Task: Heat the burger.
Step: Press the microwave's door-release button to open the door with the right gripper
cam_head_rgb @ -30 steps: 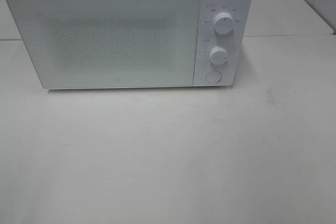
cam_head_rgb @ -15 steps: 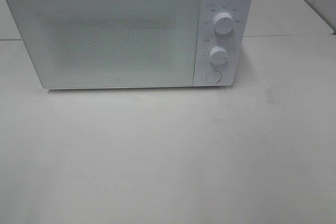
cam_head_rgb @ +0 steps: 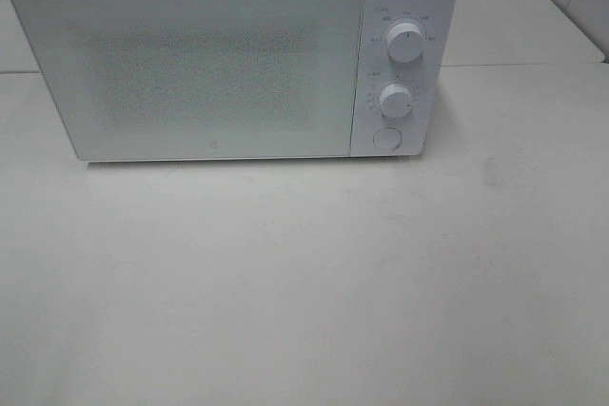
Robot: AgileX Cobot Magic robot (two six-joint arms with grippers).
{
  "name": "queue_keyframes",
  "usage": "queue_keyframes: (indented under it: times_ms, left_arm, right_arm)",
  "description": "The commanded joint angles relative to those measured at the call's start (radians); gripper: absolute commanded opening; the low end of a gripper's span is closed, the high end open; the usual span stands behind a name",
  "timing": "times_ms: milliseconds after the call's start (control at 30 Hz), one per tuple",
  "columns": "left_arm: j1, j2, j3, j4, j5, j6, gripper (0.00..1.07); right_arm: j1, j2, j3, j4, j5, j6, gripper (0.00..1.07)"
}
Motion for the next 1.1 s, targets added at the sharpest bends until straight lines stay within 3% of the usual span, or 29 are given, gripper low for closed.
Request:
queue_keyframes:
  times_ms: [33, 1100]
  left_arm:
    - [0.003, -0.006, 0.000, 0.000, -0.013, -0.007, 0.98]
    - [0.003, -0.006, 0.000, 0.000, -0.013, -0.007, 0.98]
  right_arm:
    - [-0.006, 0.082, -0.009, -0.009, -0.143, -0.010, 0.76]
    - [-0.006, 0.777, -0.006, -0.009, -0.964, 0.015, 0.75]
